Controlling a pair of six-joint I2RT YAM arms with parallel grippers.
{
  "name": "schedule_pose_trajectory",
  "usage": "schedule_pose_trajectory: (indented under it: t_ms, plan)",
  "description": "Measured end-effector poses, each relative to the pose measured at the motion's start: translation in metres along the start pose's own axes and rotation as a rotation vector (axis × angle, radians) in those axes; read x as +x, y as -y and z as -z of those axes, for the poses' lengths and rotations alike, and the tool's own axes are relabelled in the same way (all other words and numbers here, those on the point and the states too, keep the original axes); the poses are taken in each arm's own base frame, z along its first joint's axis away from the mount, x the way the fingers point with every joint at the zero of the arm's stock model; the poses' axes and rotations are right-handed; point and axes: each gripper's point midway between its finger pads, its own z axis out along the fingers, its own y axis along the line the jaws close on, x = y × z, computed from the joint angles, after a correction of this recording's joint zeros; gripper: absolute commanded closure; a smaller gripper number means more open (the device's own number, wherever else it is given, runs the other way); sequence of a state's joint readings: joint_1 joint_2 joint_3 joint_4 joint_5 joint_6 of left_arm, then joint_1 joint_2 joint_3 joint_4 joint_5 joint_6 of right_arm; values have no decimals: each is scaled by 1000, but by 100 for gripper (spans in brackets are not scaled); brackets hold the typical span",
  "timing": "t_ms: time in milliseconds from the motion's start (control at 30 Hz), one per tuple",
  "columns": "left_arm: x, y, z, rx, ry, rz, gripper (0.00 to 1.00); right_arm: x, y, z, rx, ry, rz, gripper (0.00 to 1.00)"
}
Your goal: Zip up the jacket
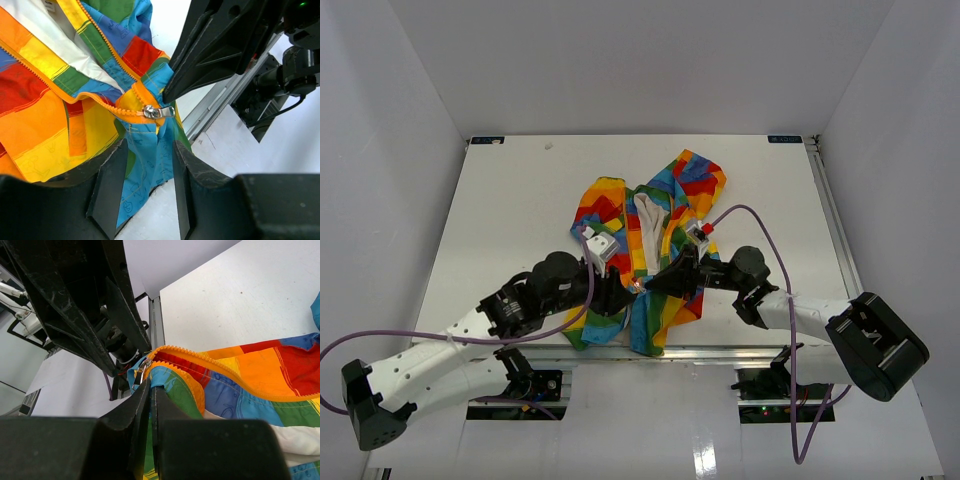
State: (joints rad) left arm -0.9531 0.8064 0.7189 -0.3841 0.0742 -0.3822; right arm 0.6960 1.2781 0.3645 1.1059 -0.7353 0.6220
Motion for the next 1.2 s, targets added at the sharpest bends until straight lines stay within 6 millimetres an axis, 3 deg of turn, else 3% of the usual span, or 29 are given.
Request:
schedule_pose_trajectory:
  t_ms: [333,633,1000,1200]
  plan:
    - [10,-11,-13,-45,-21,15,49,-2,-7,0,-34,3,20,92]
    - [7,1,-9,52,98,80,42,1,-11,2,-59,-9,35,92]
    - [-8,14,17,131,243,325,42,3,-17,10,-64,2,85,92]
    - [12,8,7,128,229,511,47,7,-15,13,-47,7,91,92]
